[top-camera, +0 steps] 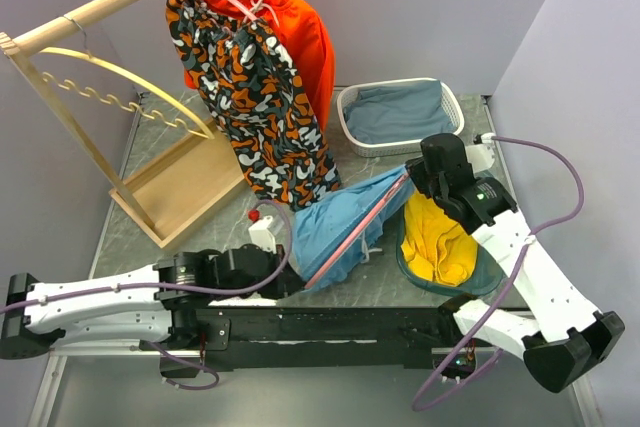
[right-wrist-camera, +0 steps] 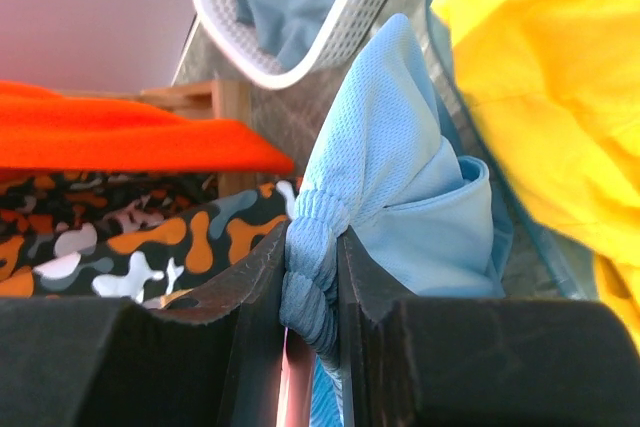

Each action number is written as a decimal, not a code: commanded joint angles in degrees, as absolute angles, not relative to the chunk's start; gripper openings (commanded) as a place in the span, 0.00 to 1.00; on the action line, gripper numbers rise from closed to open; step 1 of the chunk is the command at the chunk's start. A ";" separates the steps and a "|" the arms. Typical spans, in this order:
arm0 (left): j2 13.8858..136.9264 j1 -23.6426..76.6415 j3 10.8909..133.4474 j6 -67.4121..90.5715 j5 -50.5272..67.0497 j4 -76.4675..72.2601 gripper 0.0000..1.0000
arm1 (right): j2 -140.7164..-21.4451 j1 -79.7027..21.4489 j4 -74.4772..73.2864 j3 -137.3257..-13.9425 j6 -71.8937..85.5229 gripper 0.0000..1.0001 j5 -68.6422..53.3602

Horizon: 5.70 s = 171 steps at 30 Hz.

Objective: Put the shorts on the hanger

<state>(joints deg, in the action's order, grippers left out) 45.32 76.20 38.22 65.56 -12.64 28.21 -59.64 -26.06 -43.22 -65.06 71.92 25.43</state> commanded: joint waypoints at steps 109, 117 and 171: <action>52.31 79.01 45.61 37.79 -5.46 -1.59 0.01 | -56.26 -27.60 -23.56 -63.81 52.13 0.76 -8.78; 42.55 78.93 52.81 37.71 -3.43 15.26 0.01 | -54.67 -27.69 -26.89 -73.19 41.67 0.90 -3.61; 54.04 78.93 93.25 47.81 -58.00 38.25 0.01 | -94.48 -37.62 -6.33 -74.27 33.22 0.97 -0.09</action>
